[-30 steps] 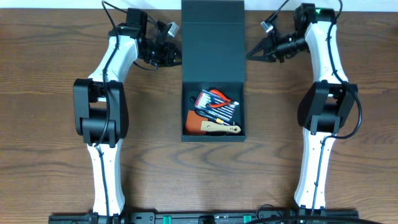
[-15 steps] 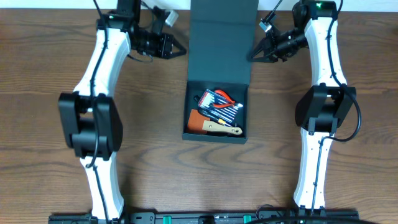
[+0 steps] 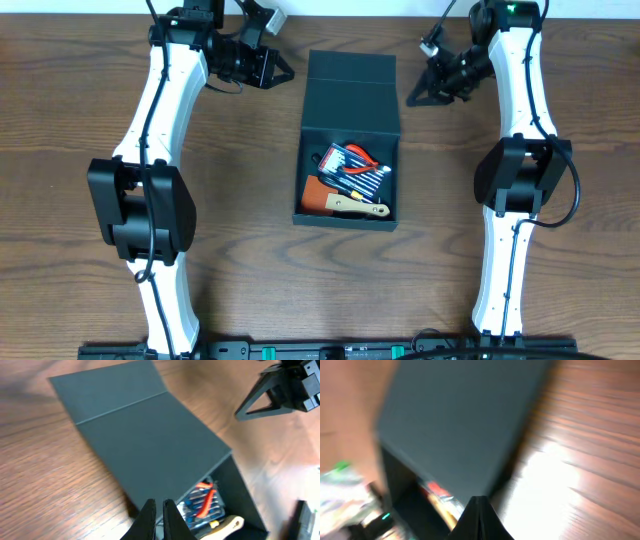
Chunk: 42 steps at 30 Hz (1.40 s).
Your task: Pack container
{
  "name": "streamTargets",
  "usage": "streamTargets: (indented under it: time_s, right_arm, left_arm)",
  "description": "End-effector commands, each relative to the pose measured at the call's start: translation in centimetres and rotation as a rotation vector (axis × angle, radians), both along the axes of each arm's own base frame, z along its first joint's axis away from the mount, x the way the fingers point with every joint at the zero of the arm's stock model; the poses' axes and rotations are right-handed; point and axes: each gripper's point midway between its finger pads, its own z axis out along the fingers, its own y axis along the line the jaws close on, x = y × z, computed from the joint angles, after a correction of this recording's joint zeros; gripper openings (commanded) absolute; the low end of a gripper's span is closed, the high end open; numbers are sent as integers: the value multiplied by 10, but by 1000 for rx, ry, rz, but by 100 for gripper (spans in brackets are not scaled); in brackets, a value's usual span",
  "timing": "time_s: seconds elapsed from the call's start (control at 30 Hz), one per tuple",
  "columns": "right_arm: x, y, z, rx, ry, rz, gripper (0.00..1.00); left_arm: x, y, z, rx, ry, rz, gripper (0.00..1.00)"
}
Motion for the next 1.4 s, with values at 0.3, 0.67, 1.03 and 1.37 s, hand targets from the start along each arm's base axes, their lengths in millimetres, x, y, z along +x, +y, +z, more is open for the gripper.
streamTargets:
  time_s: [0.3,0.67,1.03,1.37]
  right_arm:
    - [10,-45,-44,-300,120,-272,1]
    - [11,15,-75,81,145,-198,1]
    - [21,51,-61,281,81,-139,1]
    - [21,58,-56,319,58,-109,1]
  left_arm:
    - [7,20,-106,7,243,58,6]
    - [8,12,-144,-57,322,58,6]
    - [12,-7,-149,-89,316,45,6]
    - [9,-14,-149,-88,319,32,6]
